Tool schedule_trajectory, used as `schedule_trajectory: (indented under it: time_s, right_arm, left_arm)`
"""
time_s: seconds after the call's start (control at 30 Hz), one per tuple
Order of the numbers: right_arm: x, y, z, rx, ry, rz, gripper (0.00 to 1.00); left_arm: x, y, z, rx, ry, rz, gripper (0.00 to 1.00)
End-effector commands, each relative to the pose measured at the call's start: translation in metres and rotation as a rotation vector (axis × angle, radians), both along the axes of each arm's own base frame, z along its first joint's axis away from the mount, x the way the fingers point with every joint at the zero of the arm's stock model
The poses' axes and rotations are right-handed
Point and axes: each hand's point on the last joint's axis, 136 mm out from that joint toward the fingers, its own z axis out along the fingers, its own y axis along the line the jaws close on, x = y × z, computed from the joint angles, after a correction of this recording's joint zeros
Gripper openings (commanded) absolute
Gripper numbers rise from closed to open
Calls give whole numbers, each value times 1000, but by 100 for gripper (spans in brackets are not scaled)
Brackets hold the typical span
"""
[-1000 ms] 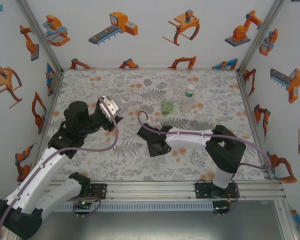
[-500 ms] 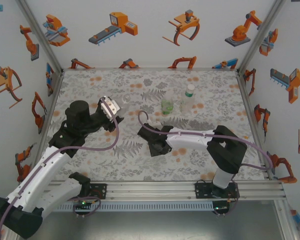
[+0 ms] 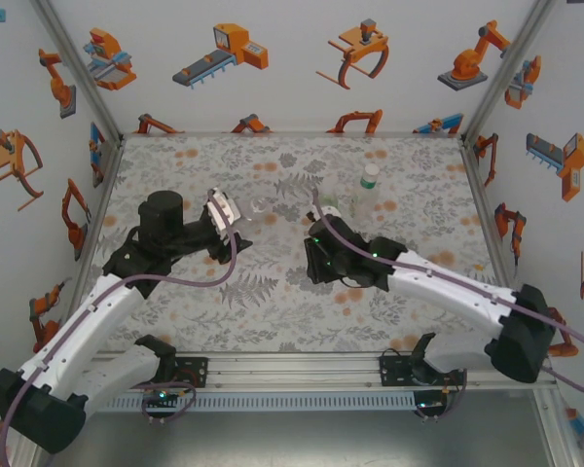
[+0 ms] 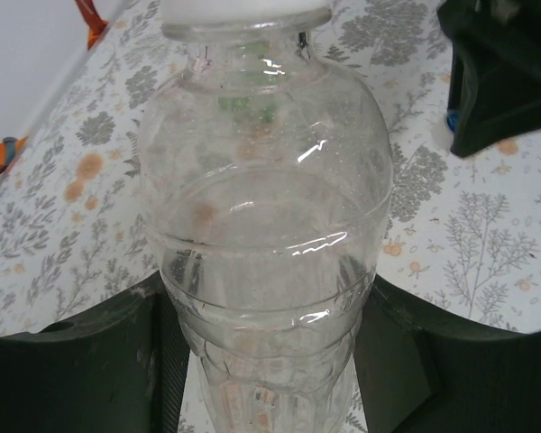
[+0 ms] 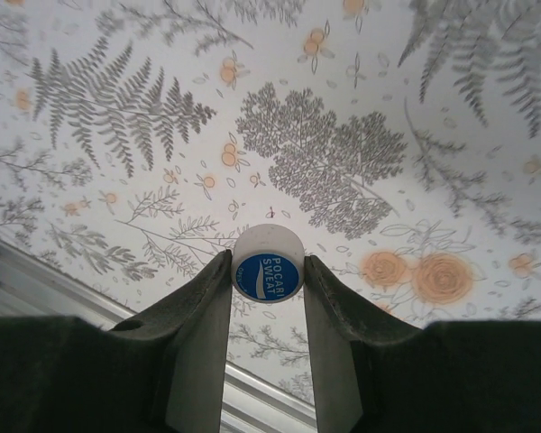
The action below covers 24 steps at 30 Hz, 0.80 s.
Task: Screw on the bottle caps
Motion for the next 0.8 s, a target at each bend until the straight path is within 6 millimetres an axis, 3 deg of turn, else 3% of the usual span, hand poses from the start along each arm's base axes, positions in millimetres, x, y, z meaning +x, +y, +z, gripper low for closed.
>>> schedule_trajectory:
  time_s: [0.0,0.3,0.4,0.6,0.77]
  right_arm:
    - [-6,-7,29,4,-110,120,24]
    - [-30,8,120,141,-424,433,14]
    - [-48,15,144,201,-516,567,14]
    - [-82,19,171,228,-646,811,12]
    - [-90,22,181,225,-714,892,12]
  left_arm:
    - [-16,-9,14,-26,-14,-113,0]
    - [-41,-22,3,7,-2,-270,0]
    - [-54,-26,-4,41,-21,-332,0]
    - [-74,-28,-20,133,-86,-410,0]
    - [-80,-27,-32,209,-121,-431,0]
